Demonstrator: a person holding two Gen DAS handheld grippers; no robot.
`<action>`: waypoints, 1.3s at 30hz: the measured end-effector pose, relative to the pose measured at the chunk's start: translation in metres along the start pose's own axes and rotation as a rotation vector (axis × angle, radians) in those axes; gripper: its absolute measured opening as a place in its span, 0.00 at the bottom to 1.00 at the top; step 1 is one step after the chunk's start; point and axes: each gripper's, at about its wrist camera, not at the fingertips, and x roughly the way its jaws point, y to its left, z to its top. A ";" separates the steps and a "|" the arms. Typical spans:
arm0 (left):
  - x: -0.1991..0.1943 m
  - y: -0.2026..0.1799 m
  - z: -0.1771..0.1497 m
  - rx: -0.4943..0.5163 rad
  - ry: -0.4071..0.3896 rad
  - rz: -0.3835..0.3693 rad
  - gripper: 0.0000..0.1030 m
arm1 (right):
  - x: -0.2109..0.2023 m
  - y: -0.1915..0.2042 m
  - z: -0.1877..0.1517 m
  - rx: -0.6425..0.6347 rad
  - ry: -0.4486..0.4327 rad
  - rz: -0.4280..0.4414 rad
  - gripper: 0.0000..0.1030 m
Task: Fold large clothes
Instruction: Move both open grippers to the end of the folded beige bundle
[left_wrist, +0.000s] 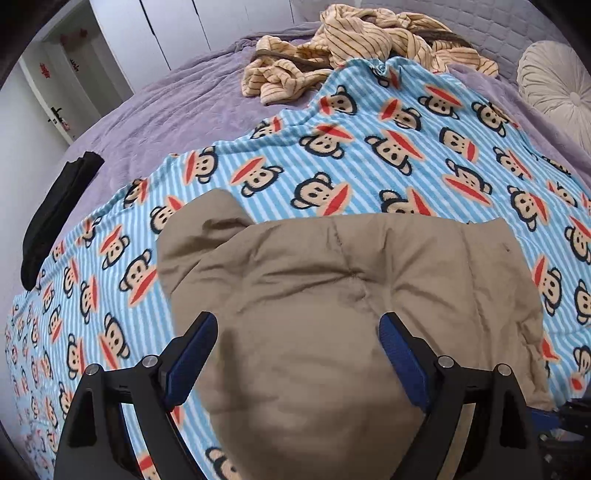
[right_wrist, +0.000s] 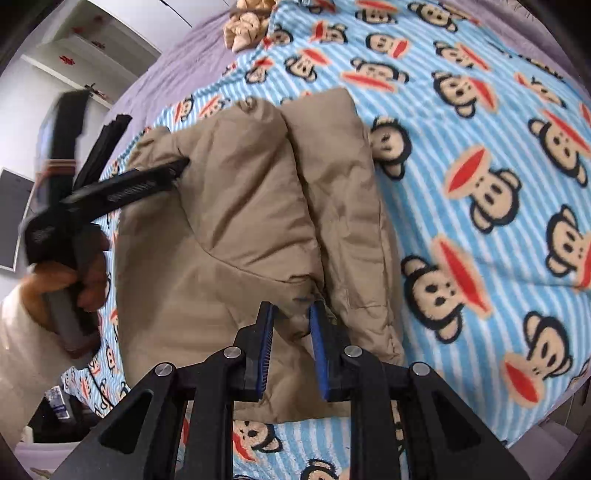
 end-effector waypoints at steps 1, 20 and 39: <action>-0.010 0.006 -0.009 -0.017 0.006 -0.006 0.87 | 0.009 -0.004 -0.003 0.014 0.034 0.006 0.23; -0.063 0.039 -0.130 -0.241 0.180 -0.098 0.87 | 0.005 -0.009 -0.007 0.070 0.064 0.017 0.34; -0.080 0.067 -0.160 -0.259 0.166 -0.087 1.00 | -0.023 0.022 -0.038 0.063 -0.023 -0.027 0.56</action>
